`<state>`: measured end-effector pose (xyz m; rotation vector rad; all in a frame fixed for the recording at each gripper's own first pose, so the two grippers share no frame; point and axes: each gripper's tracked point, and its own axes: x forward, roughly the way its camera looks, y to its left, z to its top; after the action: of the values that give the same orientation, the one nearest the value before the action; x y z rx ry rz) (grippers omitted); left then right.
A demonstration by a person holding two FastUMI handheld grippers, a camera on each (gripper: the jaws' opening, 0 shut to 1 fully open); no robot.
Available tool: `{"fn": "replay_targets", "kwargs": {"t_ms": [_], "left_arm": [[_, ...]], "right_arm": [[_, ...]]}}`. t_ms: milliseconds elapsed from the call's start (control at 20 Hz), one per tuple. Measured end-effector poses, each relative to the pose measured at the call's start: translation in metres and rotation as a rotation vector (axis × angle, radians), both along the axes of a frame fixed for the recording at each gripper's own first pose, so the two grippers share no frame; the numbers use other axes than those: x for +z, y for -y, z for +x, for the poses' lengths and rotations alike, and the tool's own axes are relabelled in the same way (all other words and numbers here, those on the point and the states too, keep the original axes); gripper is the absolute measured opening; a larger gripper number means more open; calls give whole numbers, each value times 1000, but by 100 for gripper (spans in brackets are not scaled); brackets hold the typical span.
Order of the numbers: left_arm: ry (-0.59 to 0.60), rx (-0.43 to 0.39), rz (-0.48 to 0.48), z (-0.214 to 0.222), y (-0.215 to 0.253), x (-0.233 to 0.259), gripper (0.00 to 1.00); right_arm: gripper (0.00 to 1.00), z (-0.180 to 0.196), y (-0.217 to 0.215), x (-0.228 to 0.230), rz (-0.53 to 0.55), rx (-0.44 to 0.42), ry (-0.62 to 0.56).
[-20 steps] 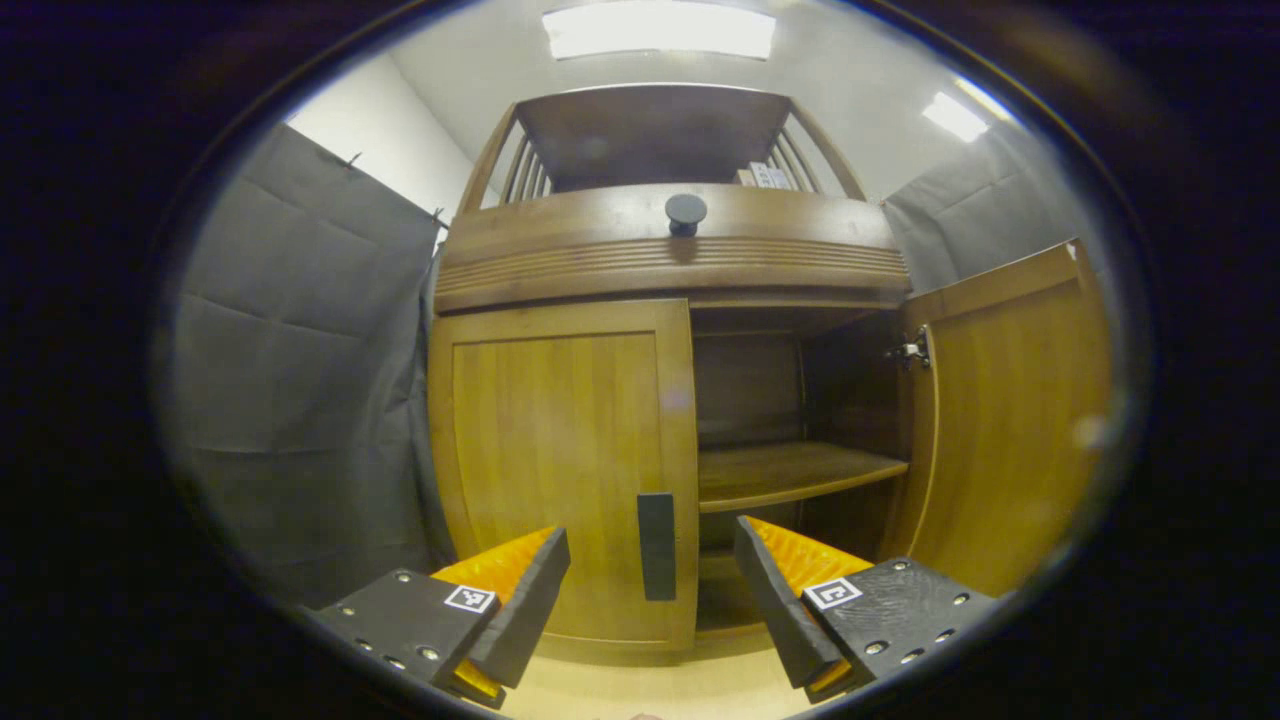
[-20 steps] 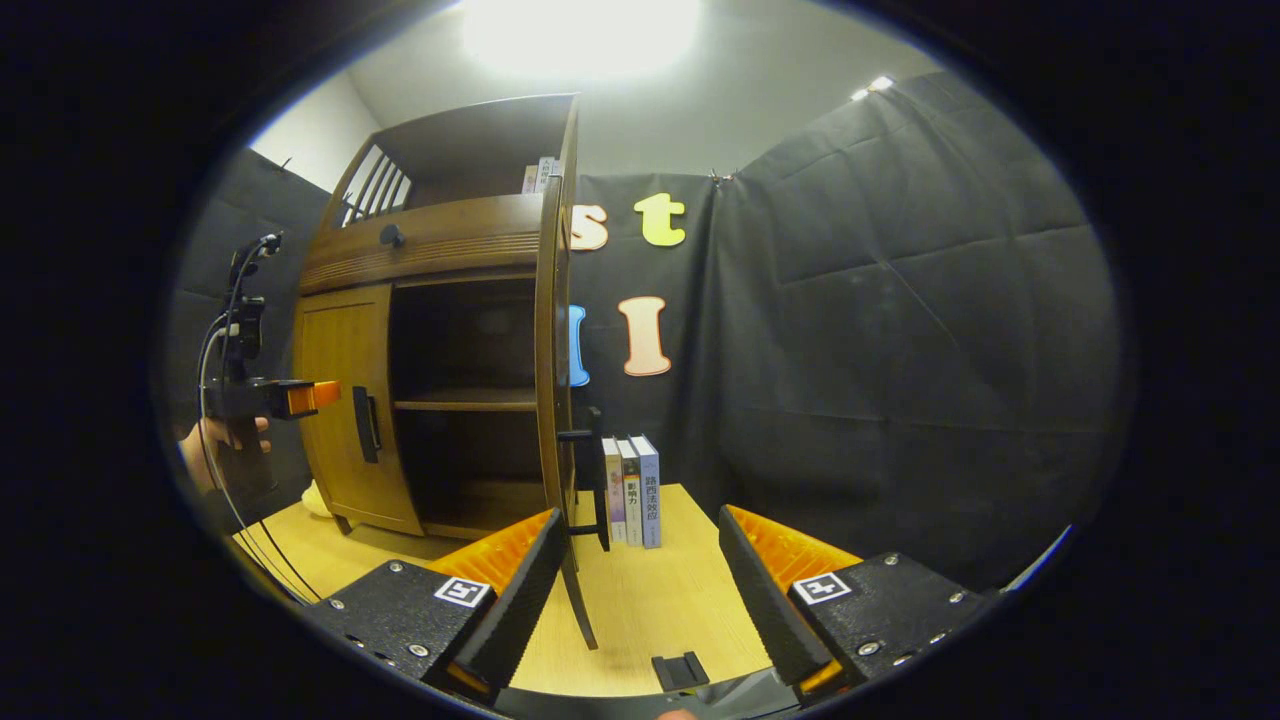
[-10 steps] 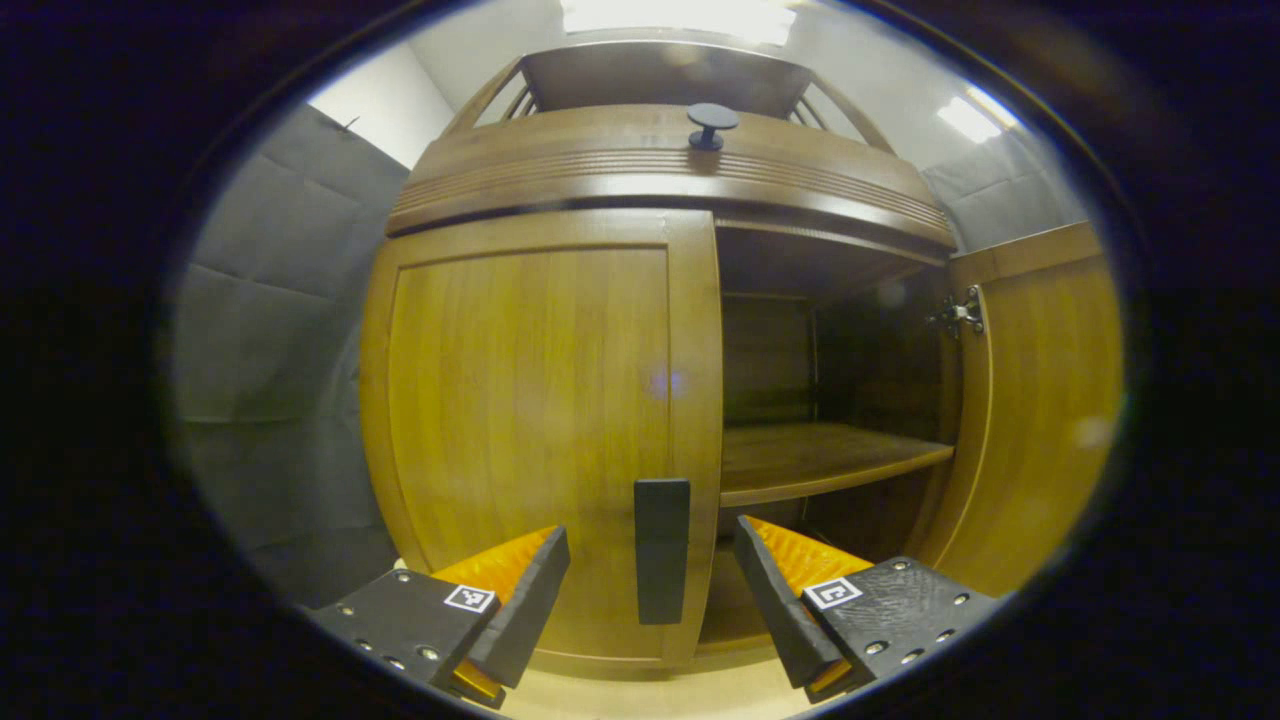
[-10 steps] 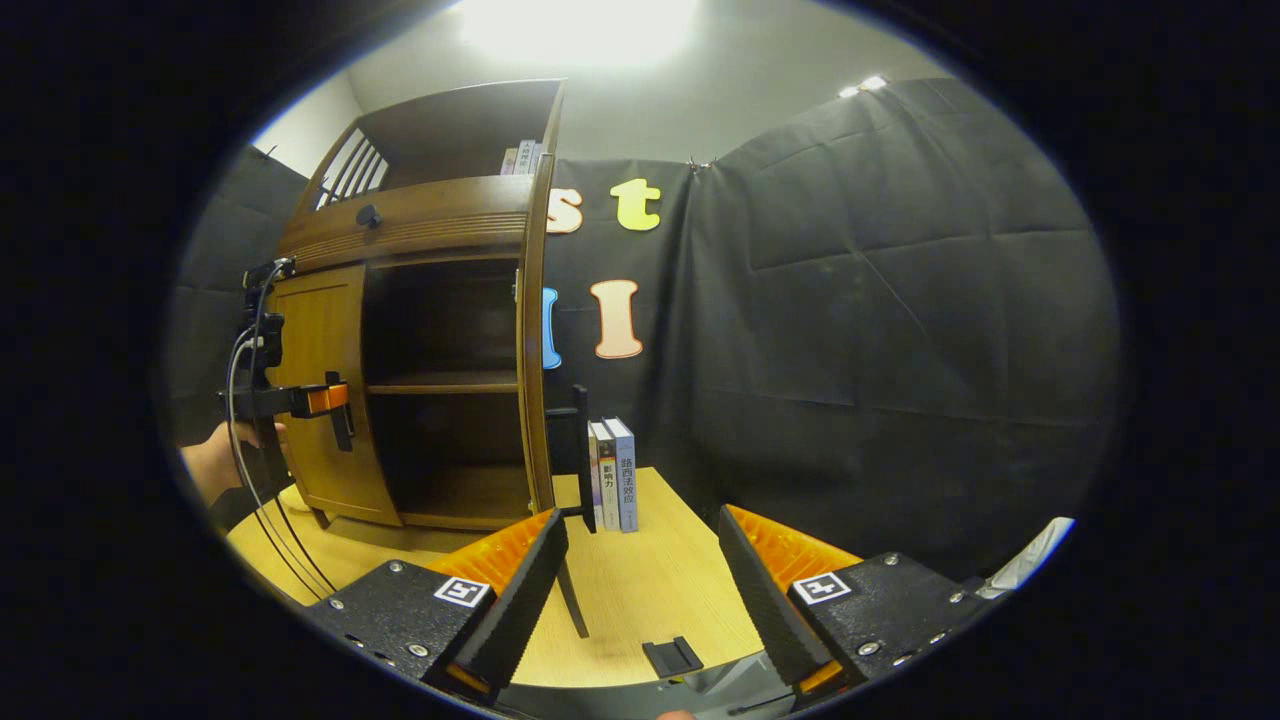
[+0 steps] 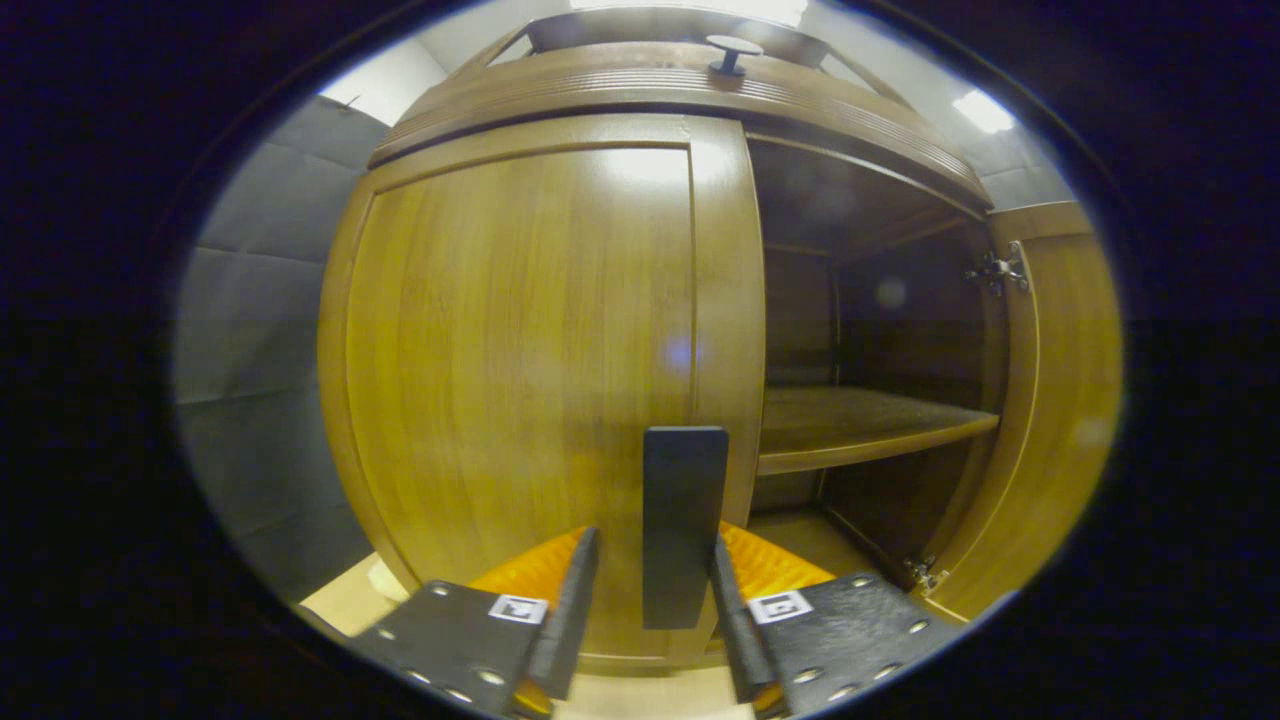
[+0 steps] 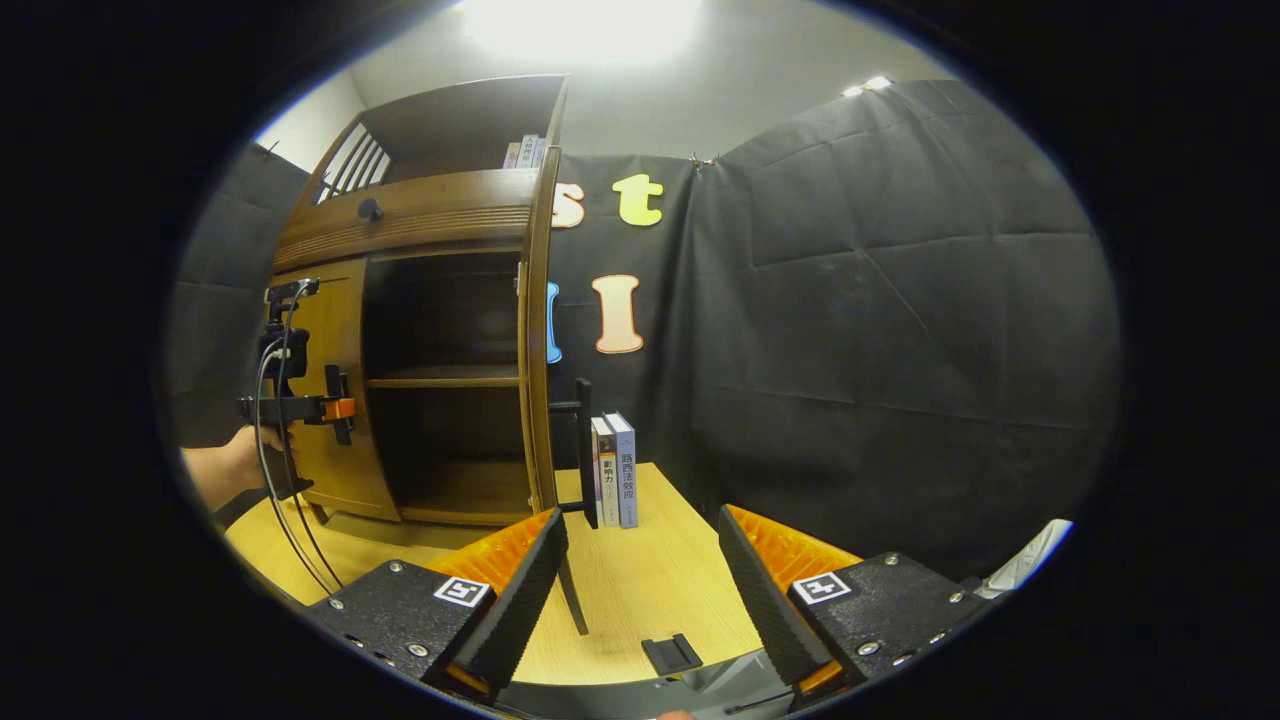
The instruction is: Open the right door of the double-door shoe cabinet with the right hand, and open the left door with the left hand.
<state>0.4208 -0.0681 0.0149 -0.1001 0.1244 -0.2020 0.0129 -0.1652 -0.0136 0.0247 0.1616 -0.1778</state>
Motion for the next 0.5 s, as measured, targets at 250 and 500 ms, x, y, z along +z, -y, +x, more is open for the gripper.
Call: {"fn": "replay_targets", "kwargs": {"t_ms": [250,500], "left_arm": [[-12,47,47,-6,3,3,29],[-10,30,36,-7,2,8,27]], "right_arm": [[94,2,-4,4,-6,24,14],[94,-1,-7,9,4,52,30]]}}
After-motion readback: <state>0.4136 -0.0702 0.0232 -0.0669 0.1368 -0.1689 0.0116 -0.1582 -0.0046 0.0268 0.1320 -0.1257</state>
